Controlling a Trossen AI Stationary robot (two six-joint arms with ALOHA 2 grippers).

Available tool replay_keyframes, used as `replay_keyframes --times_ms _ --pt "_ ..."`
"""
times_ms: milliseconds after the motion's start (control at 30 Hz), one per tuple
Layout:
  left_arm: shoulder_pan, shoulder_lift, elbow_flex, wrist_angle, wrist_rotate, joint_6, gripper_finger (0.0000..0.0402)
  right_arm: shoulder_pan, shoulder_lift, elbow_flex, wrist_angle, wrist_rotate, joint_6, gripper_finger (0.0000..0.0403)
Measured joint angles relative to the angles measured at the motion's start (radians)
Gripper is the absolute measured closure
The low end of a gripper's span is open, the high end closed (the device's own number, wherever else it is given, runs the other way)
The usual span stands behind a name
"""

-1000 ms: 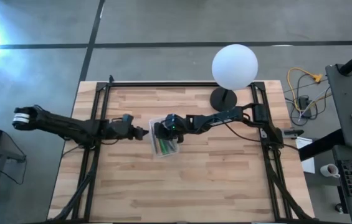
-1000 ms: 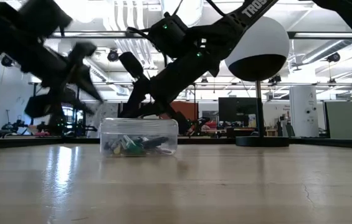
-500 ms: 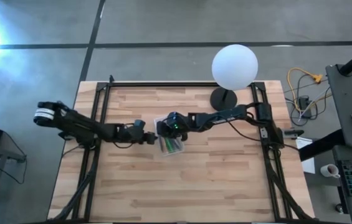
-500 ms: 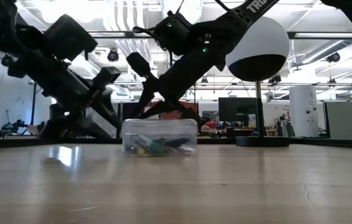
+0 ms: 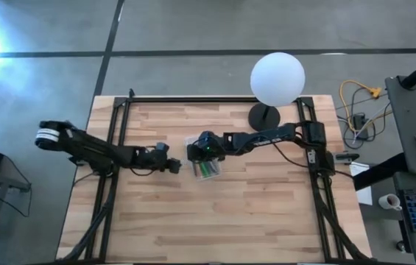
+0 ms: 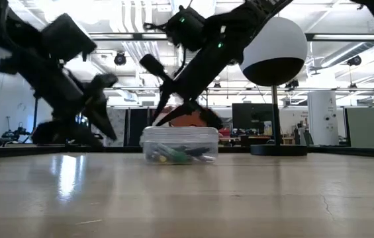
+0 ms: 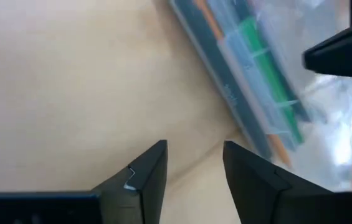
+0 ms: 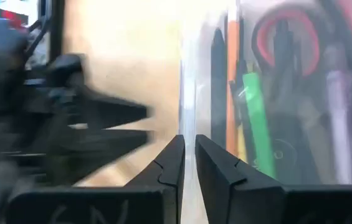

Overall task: Pick & place school supplies into a supply box
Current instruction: Close the transparent supply box, then return to Home Position

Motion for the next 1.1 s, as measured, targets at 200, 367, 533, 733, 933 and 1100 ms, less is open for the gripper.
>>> replay_keyframes --times_ms 200,367,533,733,933,1100 --pt "-0.026 -0.242 0.041 -0.195 -0.049 0.124 0.0261 0.001 -0.184 0.001 -0.036 0.097 -0.383 0.0369" --pt "-0.055 -0.456 0.112 -0.183 -0.048 0.390 0.0261 0.005 -0.397 0.007 -0.228 0.025 -0.751 0.0369" --pt "-0.057 -0.638 0.164 -0.162 -0.052 0.502 0.0261 0.000 -0.632 0.012 -0.402 0.095 -0.716 0.0369" --pt "-0.064 -0.742 0.124 -0.098 -0.040 0.727 0.0261 0.071 -0.857 -0.059 -0.403 0.159 -0.983 0.0369" --pt "-0.047 -0.790 -0.143 0.328 0.133 0.734 0.0261 0.086 -1.069 -0.473 -0.227 0.059 -0.822 0.0369" --pt "-0.019 -0.818 -0.287 0.504 0.163 0.721 0.0261 0.055 -1.272 -0.839 0.324 -0.051 -0.792 0.0369"
